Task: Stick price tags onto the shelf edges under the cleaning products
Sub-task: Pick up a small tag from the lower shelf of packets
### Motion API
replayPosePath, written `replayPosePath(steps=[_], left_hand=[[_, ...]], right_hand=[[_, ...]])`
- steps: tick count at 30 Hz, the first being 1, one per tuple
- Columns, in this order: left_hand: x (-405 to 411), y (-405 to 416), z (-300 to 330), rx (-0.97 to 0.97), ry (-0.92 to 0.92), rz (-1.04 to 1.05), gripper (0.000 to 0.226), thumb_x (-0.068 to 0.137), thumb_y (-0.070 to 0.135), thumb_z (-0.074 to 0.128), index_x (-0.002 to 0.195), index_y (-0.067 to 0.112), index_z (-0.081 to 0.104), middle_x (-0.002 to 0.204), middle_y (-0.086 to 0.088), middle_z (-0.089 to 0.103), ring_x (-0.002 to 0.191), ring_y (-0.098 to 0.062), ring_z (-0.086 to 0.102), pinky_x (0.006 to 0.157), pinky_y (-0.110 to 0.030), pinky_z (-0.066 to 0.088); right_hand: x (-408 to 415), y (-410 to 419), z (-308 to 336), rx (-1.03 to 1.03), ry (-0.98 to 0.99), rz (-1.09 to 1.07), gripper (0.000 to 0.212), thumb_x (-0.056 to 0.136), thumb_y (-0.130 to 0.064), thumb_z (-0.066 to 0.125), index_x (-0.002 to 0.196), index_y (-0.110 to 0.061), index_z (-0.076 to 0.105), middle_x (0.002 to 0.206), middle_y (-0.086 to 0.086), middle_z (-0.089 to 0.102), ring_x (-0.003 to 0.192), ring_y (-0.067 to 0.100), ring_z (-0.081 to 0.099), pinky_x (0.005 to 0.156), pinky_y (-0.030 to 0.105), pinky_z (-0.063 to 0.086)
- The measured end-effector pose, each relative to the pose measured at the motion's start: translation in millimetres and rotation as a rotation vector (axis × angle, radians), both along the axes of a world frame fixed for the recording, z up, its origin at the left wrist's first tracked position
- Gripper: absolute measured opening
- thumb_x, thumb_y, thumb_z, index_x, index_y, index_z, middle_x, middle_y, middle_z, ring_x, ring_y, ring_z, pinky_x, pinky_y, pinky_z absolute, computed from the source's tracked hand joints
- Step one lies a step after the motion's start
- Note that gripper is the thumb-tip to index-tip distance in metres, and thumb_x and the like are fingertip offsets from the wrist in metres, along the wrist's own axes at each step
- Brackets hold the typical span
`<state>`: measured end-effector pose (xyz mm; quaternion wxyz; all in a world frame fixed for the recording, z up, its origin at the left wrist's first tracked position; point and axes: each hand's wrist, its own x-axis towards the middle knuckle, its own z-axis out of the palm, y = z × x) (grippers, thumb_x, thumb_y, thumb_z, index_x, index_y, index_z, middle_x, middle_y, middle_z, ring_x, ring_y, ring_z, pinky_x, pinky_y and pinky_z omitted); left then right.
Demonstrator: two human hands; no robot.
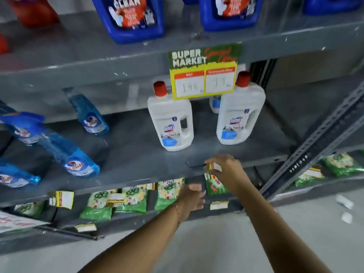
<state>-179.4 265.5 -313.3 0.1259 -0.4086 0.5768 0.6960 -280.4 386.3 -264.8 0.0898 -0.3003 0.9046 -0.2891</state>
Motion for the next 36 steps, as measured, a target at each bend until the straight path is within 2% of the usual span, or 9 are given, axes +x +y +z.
replayPosePath(steps=[2, 5, 9, 12, 14, 17, 24, 29, 36], left_hand=[[-12, 10, -9, 0.069, 0.048, 0.004, 0.019, 0.096, 0.008, 0.061, 0.090, 0.025, 0.055, 0.089, 0.002, 0.065, 0.071, -0.016, 0.059, 0.059, -0.027, 0.053], [-28, 18, -19, 0.110, 0.086, 0.004, 0.018, 0.097, 0.010, 0.061, 0.088, 0.025, 0.056, 0.092, 0.005, 0.067, 0.084, -0.020, 0.063, 0.073, -0.035, 0.053], [-28, 17, -29, 0.030, 0.164, 0.046, 0.012, 0.087, 0.008, 0.073, 0.078, 0.012, 0.068, 0.068, -0.005, 0.069, 0.053, -0.013, 0.063, 0.056, -0.023, 0.059], [-16, 11, -35, -0.121, 0.230, 0.124, 0.023, 0.080, 0.004, 0.080, 0.062, 0.015, 0.072, 0.059, -0.007, 0.071, 0.049, -0.017, 0.066, 0.059, -0.031, 0.062], [-11, 5, -34, -0.215, 0.272, 0.178, 0.020, 0.077, 0.002, 0.082, 0.064, 0.015, 0.073, 0.065, -0.009, 0.074, 0.058, -0.024, 0.069, 0.067, -0.039, 0.063], [-10, -2, -33, -0.315, 0.327, 0.204, 0.019, 0.076, 0.006, 0.083, 0.066, 0.019, 0.073, 0.060, -0.001, 0.076, 0.055, -0.018, 0.073, 0.067, -0.039, 0.064], [-16, 2, -32, -0.450, 0.354, 0.182, 0.016, 0.083, 0.016, 0.079, 0.070, 0.021, 0.072, 0.069, -0.004, 0.078, 0.065, -0.022, 0.078, 0.071, -0.048, 0.064], [-18, 2, -35, -0.517, 0.349, 0.171, 0.013, 0.085, 0.020, 0.077, 0.078, 0.009, 0.073, 0.073, -0.008, 0.078, 0.067, -0.021, 0.078, 0.071, -0.047, 0.064], [-19, 4, -32, -0.593, 0.339, 0.159, 0.013, 0.087, 0.016, 0.075, 0.074, 0.012, 0.074, 0.069, -0.007, 0.077, 0.063, -0.019, 0.076, 0.064, -0.036, 0.065]], right_hand=[[0, -3, -9, 0.020, 0.005, 0.057, 0.024, 0.088, -0.018, 0.067, 0.111, -0.019, 0.074, 0.118, 0.003, 0.072, 0.112, 0.027, 0.060, 0.094, 0.043, 0.048], [1, 0, -22, -0.005, 0.009, 0.065, 0.017, 0.087, -0.008, 0.064, 0.097, -0.012, 0.077, 0.102, 0.006, 0.076, 0.097, 0.028, 0.066, 0.082, 0.036, 0.049], [9, 19, -41, -0.224, -0.129, -0.151, 0.011, 0.082, -0.007, 0.071, 0.085, -0.016, 0.077, 0.083, -0.004, 0.075, 0.080, 0.016, 0.067, 0.073, 0.024, 0.048], [14, 35, -55, -0.309, -0.141, -0.277, 0.010, 0.080, -0.012, 0.078, 0.086, -0.020, 0.074, 0.075, -0.021, 0.067, 0.071, 0.001, 0.063, 0.067, 0.007, 0.044], [14, 38, -61, -0.297, -0.138, -0.278, 0.011, 0.079, -0.015, 0.079, 0.089, -0.017, 0.074, 0.081, -0.013, 0.070, 0.079, 0.007, 0.065, 0.074, 0.020, 0.051], [11, 36, -67, -0.268, -0.053, -0.299, 0.010, 0.080, -0.016, 0.078, 0.090, -0.015, 0.077, 0.089, 0.000, 0.075, 0.087, 0.021, 0.067, 0.077, 0.037, 0.055], [4, 28, -76, -0.329, -0.021, -0.362, 0.012, 0.081, -0.014, 0.078, 0.092, -0.012, 0.078, 0.086, 0.003, 0.077, 0.075, 0.015, 0.069, 0.073, 0.026, 0.057], [1, 26, -78, -0.320, -0.059, -0.378, 0.009, 0.081, -0.012, 0.078, 0.090, -0.011, 0.078, 0.080, 0.000, 0.073, 0.070, 0.012, 0.067, 0.064, 0.009, 0.044], [3, 24, -81, -0.327, -0.061, -0.392, 0.005, 0.080, -0.011, 0.078, 0.083, -0.009, 0.076, 0.072, -0.004, 0.068, 0.066, 0.011, 0.065, 0.061, 0.015, 0.048]])
